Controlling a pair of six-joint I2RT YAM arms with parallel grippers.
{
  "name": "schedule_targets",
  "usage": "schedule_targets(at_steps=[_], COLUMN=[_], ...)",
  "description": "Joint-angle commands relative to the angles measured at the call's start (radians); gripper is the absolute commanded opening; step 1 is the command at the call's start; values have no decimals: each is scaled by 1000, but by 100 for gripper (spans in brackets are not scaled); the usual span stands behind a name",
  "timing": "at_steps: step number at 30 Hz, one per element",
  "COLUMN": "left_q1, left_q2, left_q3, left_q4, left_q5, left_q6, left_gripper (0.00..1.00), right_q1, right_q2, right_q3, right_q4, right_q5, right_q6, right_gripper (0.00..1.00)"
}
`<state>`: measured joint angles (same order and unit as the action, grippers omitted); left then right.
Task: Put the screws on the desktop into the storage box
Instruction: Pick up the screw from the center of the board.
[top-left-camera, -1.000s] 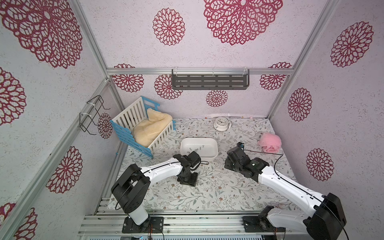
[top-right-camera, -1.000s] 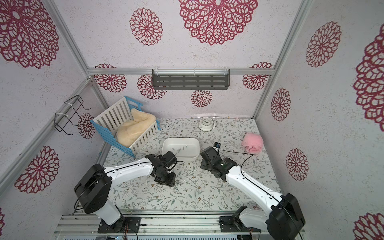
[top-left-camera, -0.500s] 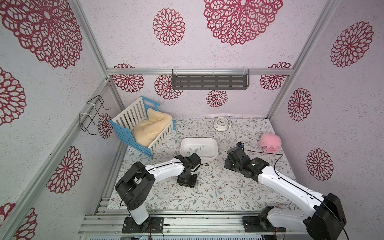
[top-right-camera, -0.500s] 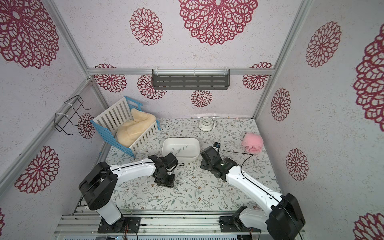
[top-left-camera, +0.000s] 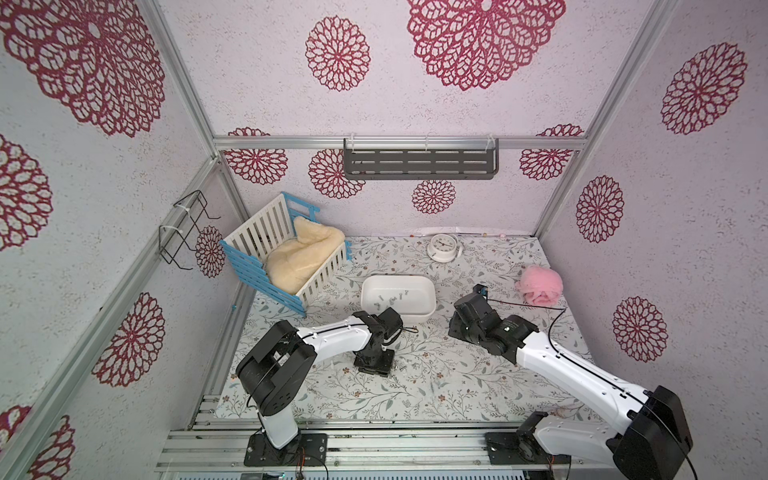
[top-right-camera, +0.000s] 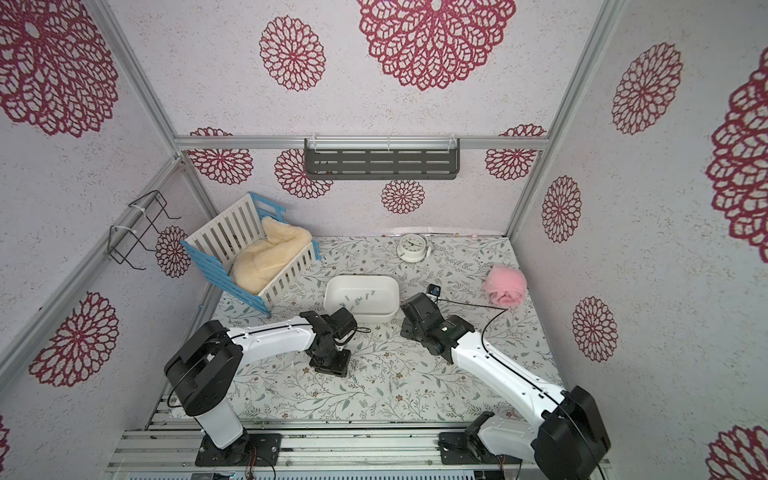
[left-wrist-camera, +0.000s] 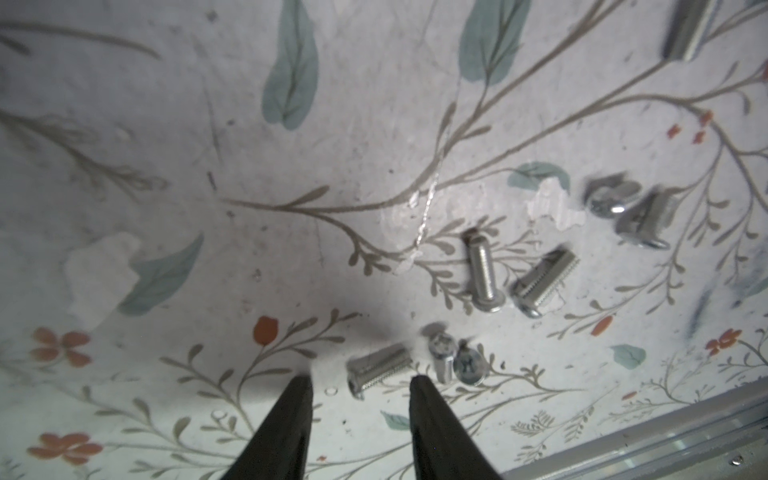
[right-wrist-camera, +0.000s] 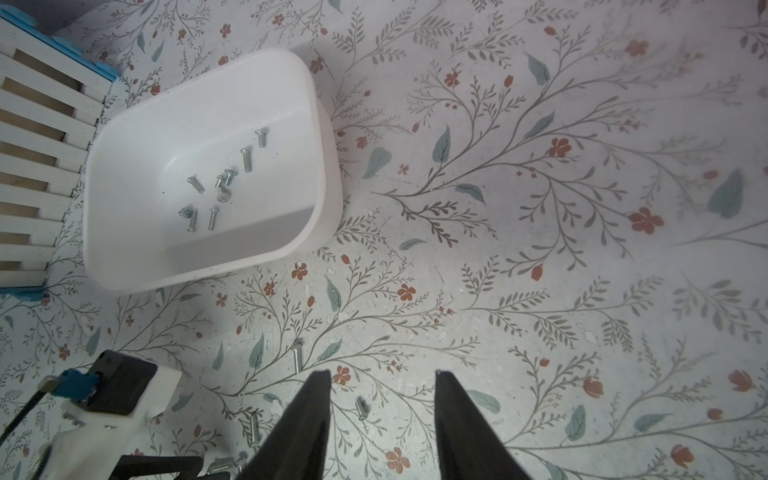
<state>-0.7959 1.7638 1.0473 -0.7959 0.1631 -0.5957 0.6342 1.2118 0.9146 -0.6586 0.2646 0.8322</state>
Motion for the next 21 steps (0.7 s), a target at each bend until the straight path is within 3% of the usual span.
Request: schedule_targets(at_steps=[1,21], left_q1=[-9,-27], left_q2=[16,78], left_q3=[-3,-13], left_q4=[30,51], left_q5=[-8,-10], left_q6=[1,0], left_gripper=[44,35], right_q1=[-7,-6], right_q2=[-5,13], right_q3=[12,16], right_q4=[29,45], right_q5=[1,-11], right_q6=[9,4], right_gripper=[45,45])
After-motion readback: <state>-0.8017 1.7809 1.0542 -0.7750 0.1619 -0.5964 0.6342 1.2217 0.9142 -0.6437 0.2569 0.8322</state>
